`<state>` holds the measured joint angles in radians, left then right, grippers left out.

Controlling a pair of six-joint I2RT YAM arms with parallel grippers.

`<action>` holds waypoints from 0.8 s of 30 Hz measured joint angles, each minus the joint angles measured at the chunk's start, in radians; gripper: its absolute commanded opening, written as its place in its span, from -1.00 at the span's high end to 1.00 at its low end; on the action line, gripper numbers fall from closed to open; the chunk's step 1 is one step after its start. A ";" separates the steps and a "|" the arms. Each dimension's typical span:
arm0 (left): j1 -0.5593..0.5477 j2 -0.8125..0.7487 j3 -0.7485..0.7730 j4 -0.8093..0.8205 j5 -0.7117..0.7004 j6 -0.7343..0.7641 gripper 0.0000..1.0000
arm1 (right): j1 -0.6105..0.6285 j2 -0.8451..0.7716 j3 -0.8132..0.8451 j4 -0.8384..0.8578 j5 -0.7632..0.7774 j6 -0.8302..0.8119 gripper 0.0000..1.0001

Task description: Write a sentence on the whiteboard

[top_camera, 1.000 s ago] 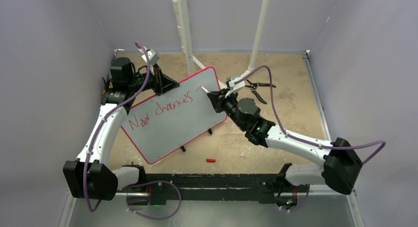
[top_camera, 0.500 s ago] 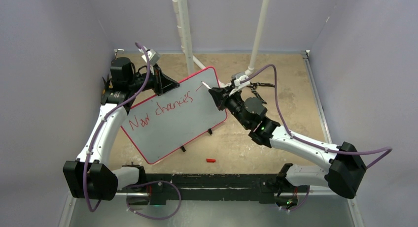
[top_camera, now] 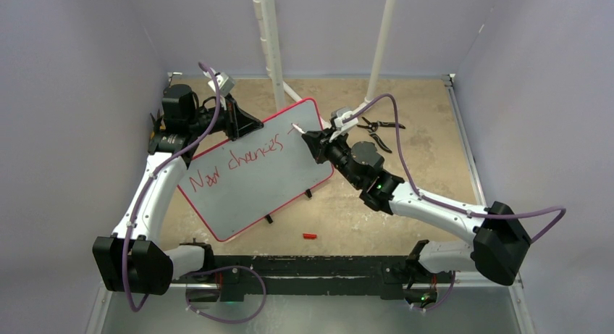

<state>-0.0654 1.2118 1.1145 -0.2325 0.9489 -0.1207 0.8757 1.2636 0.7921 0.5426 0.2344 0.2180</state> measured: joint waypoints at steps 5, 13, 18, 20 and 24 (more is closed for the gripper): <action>0.000 0.000 0.000 0.000 0.000 0.000 1.00 | 0.000 0.000 0.000 0.000 0.002 -0.002 1.00; 0.000 0.000 0.000 0.000 0.000 0.000 1.00 | 0.000 -0.013 -0.048 0.008 -0.016 0.013 1.00; 0.000 0.000 0.000 0.000 0.000 0.000 1.00 | 0.001 -0.033 -0.092 -0.009 -0.023 0.033 1.00; 0.000 0.000 0.000 0.000 0.000 0.000 1.00 | 0.001 -0.037 -0.097 -0.019 -0.023 0.037 1.00; 0.000 0.000 0.000 0.000 0.001 0.000 1.00 | 0.001 -0.043 -0.097 -0.040 -0.013 0.045 1.00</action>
<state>-0.0654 1.2118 1.1145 -0.2321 0.9497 -0.1207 0.8768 1.2205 0.6952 0.5030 0.2214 0.2630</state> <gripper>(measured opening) 0.078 0.115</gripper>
